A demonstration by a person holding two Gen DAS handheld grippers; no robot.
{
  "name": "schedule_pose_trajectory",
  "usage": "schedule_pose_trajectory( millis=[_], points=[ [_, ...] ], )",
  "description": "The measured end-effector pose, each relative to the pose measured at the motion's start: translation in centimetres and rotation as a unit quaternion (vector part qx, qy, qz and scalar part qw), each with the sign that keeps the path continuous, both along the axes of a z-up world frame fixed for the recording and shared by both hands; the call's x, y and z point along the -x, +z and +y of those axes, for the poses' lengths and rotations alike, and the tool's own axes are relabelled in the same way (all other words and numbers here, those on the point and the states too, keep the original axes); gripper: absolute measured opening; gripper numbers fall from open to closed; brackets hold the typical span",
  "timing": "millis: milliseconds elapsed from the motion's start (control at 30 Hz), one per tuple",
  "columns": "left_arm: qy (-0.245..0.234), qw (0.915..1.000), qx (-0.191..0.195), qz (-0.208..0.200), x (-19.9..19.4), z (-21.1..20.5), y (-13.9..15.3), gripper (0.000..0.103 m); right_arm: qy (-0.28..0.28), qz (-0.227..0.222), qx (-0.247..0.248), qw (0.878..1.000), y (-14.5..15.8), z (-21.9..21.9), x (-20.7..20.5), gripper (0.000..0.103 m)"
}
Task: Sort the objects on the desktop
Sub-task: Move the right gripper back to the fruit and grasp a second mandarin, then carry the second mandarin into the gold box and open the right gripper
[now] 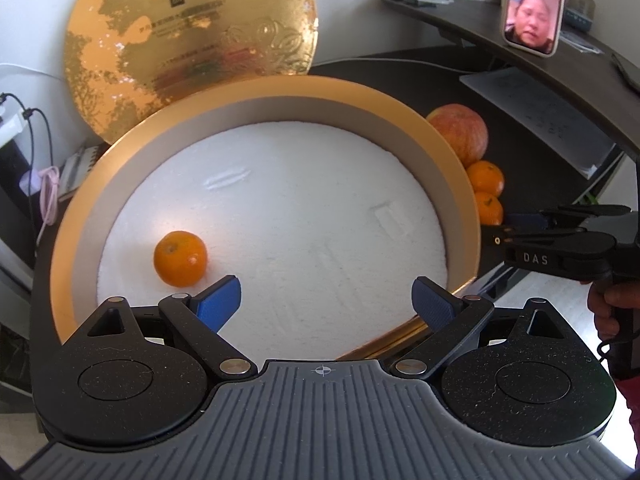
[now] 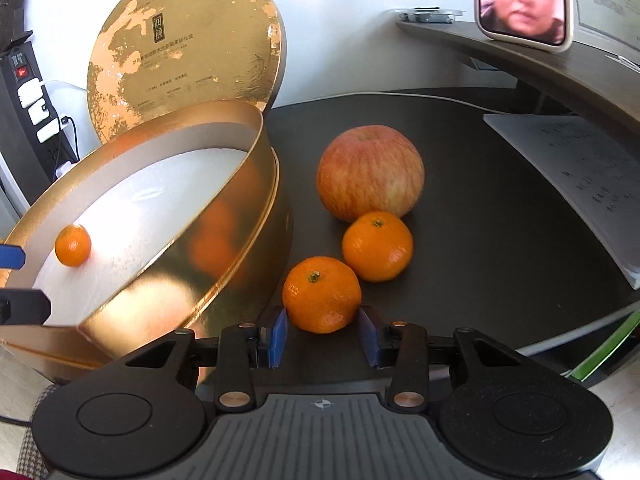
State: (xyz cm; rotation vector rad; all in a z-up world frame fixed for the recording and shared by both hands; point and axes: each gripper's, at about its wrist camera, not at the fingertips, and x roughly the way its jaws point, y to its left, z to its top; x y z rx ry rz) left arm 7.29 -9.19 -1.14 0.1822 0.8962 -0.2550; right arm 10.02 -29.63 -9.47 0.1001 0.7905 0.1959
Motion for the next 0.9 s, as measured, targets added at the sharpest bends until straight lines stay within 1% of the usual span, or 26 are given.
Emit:
schedule_pose_trajectory(
  millis=[67, 133, 233, 333, 400, 433, 467, 600, 733, 900],
  points=[
    [-0.005, 1.0000, 0.002, -0.001, 0.1, -0.2, 0.1, 0.096, -0.010, -0.006, 0.004, 1.000, 0.0, 0.0, 0.0, 0.054],
    [-0.009, 0.9999, 0.004, -0.003, 0.3, -0.3, 0.3, 0.096, -0.011, -0.012, 0.008, 1.000, 0.0, 0.2, -0.2, 0.055],
    [-0.007, 0.9999, 0.005, -0.006, 0.5, -0.2, 0.4, 0.096, -0.007, -0.018, 0.011, 1.000, 0.1, 0.9, -0.6, 0.055],
    [-0.002, 1.0000, 0.006, -0.005, 0.4, 0.1, 0.4, 0.096, -0.007, -0.016, 0.026, 0.999, -0.1, 1.6, -1.1, 0.055],
    [0.000, 1.0000, 0.007, -0.005, 0.4, 0.3, 0.4, 0.096, -0.010, -0.016, 0.036, 0.999, -0.2, 2.0, -1.4, 0.053],
    [0.000, 1.0000, 0.007, -0.005, 0.4, 0.3, 0.4, 0.096, -0.013, -0.015, 0.042, 0.999, -0.2, 2.1, -1.4, 0.047],
    [0.000, 1.0000, 0.008, -0.005, 0.4, 0.4, 0.4, 0.096, -0.016, -0.015, 0.048, 0.999, -0.2, 2.2, -1.4, 0.046],
    [-0.004, 0.9999, 0.011, -0.005, 0.6, 0.6, 0.4, 0.096, -0.025, -0.005, 0.042, 0.999, 0.2, 1.9, -0.8, 0.045],
    [-0.016, 0.9997, 0.017, -0.007, 1.1, 0.6, 0.6, 0.096, -0.037, -0.009, 0.042, 0.998, 1.6, 1.5, 0.6, 0.045],
    [-0.019, 0.9992, 0.029, -0.019, 2.0, 1.2, 1.4, 0.096, -0.040, -0.045, 0.048, 0.997, 4.9, 2.0, 2.5, 0.045]
  ],
)
